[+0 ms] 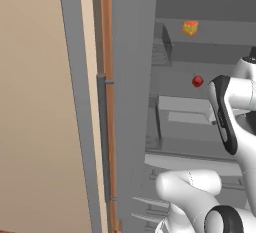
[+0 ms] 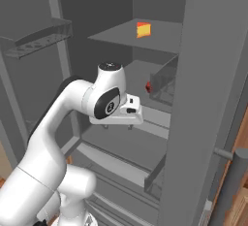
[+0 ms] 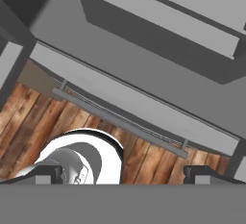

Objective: Take the cheese, fish, and bell pepper from the fridge and place them on the plate on the dining counter to create an appetizer plate.

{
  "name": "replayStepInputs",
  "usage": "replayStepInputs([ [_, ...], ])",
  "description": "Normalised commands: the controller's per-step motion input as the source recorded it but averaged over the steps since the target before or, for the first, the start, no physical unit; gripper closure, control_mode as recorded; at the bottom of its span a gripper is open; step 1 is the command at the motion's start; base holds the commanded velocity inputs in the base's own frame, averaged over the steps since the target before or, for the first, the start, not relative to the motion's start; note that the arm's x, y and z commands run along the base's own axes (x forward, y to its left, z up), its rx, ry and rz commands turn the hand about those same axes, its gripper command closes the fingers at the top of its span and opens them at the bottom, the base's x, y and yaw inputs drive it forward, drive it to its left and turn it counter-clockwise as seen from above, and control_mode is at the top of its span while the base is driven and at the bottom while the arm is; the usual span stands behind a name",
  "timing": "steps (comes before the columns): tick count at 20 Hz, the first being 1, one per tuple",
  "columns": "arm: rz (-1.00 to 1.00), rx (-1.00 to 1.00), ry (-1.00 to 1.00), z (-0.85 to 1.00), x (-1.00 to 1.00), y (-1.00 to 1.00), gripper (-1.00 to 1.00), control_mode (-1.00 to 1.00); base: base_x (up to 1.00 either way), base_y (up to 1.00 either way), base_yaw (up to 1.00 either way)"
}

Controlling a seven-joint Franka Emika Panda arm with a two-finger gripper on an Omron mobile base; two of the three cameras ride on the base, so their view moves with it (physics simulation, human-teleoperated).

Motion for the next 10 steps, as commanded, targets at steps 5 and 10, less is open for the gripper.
replayStepInputs([
  [5, 0.00, 0.00, 0.00, 0.00, 0.00, 0.00, -1.00, 1.00, 0.12, -0.20, 0.23],
  [10, 0.00, 0.00, 0.00, 0.00, 0.04, 0.00, -1.00, -1.00, 0.25, -0.02, 0.06],
])
